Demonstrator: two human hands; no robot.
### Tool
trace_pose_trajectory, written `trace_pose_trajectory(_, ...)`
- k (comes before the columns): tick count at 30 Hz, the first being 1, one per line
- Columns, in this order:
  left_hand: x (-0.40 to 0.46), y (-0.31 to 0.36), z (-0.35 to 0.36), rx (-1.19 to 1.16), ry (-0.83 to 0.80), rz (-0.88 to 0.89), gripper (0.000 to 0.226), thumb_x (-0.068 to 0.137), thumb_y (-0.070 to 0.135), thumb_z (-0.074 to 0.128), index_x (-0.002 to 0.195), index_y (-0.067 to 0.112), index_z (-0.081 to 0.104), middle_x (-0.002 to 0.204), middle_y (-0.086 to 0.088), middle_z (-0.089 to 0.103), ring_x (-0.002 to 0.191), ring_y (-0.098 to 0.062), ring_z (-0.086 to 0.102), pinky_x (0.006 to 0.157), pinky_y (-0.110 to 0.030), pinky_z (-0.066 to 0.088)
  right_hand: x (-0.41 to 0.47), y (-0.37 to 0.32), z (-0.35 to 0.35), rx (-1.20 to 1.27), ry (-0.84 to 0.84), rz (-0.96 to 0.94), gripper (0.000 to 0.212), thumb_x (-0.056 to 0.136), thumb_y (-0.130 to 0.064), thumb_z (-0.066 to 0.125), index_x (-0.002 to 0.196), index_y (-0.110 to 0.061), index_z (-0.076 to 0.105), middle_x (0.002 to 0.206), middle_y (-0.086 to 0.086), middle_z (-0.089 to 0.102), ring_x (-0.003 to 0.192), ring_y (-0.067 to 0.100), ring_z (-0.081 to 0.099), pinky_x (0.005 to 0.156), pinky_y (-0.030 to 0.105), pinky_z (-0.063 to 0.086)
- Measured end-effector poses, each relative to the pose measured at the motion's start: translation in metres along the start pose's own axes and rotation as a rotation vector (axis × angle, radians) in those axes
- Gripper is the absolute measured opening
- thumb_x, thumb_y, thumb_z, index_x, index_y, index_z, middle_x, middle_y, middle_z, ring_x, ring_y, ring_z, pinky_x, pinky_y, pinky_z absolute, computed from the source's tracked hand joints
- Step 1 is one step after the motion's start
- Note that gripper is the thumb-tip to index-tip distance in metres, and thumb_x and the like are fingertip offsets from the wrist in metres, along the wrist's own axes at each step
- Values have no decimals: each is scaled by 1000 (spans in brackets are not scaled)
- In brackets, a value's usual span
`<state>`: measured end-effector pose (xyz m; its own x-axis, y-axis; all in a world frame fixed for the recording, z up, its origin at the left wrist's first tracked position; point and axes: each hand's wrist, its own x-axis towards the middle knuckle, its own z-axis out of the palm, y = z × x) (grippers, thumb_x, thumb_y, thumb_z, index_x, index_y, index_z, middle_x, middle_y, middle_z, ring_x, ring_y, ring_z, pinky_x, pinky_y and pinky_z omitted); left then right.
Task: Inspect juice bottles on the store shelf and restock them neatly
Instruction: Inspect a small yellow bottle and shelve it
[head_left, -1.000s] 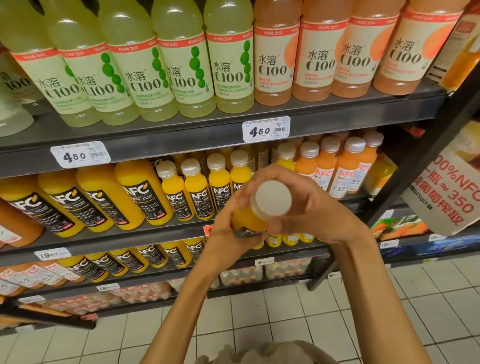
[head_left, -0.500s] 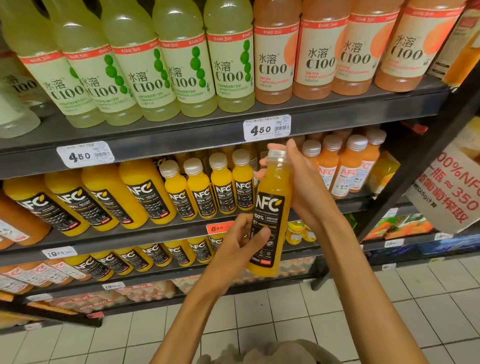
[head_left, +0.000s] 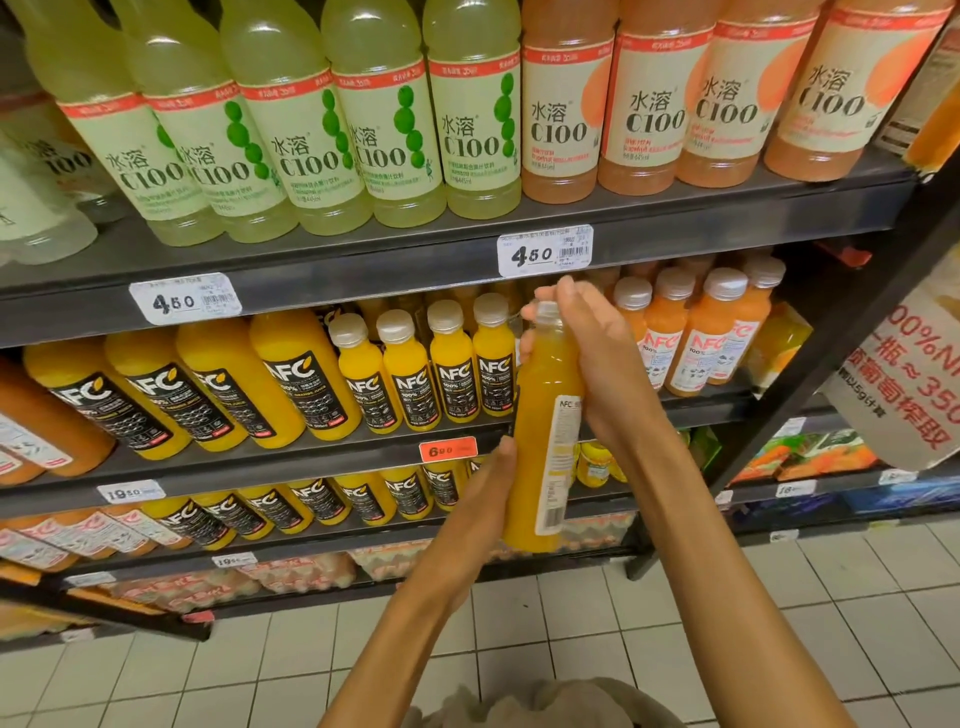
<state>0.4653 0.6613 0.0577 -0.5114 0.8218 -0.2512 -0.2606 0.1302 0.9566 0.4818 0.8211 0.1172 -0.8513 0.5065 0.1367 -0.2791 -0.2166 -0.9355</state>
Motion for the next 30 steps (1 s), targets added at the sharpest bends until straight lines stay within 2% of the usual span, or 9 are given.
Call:
trace_pose_trajectory(7,-5,1,-3,-436,-212,-158,69,92,64,23,117,12,61,91,-16,67,76,-25,67,68,-36,55,2,1,7,344,-92,193,31,98,-40,43,105,-12,54,79,5,65,61,17,62,59,28,54)
trace_pose_trajectory(12,-6,4,5,24,58,-10,53,80,66,22,107,45,62,116,2,68,105,-12,65,92,-36,51,2,5,-5,43,-102,103,28,93,-46,50,99,-19,58,82,5,64,67,17,60,63,32,52)
trace_pose_trajectory(14,-4,6,8,54,81,-3,56,75,66,26,110,38,60,113,-1,69,100,-12,67,88,-32,53,4,6,-8,13,-95,112,28,90,-49,53,98,-23,61,82,5,66,70,18,63,65,32,53)
trace_pose_trajectory(18,-3,8,6,-330,-70,-101,66,84,63,29,102,13,66,84,-14,69,70,-22,67,66,-34,56,6,16,-5,291,-20,285,41,87,-49,55,110,-16,57,87,7,69,75,19,69,66,32,56)
trace_pose_trajectory(20,-5,7,5,-433,-167,-144,68,87,63,26,96,12,70,82,-14,67,69,-22,65,66,-34,55,5,20,-3,419,-21,336,43,87,-48,55,112,-14,54,85,6,68,71,18,67,64,32,55)
trace_pose_trajectory(22,-3,2,6,-351,-123,-135,65,86,63,26,92,17,71,83,-12,70,73,-21,67,72,-36,56,4,20,-4,396,-44,288,34,92,-46,51,105,-15,52,82,5,62,66,16,62,62,31,52)
trace_pose_trajectory(24,1,6,6,-90,80,-91,56,77,64,27,84,30,70,80,3,74,80,-14,70,81,-34,55,3,14,-5,213,-32,187,30,94,-45,50,103,-17,54,81,4,62,66,16,60,64,33,52)
trace_pose_trajectory(27,6,14,8,116,161,-5,50,71,70,26,84,42,65,81,19,71,82,2,66,71,-17,49,2,6,-5,-37,19,67,28,93,-46,51,107,-22,57,78,0,67,73,15,63,69,35,53)
trace_pose_trajectory(30,7,15,10,79,186,-4,54,74,71,26,93,36,62,84,11,72,78,-5,68,65,-17,51,3,5,-2,13,-6,99,29,93,-44,51,110,-22,59,82,-1,70,76,13,67,66,29,54)
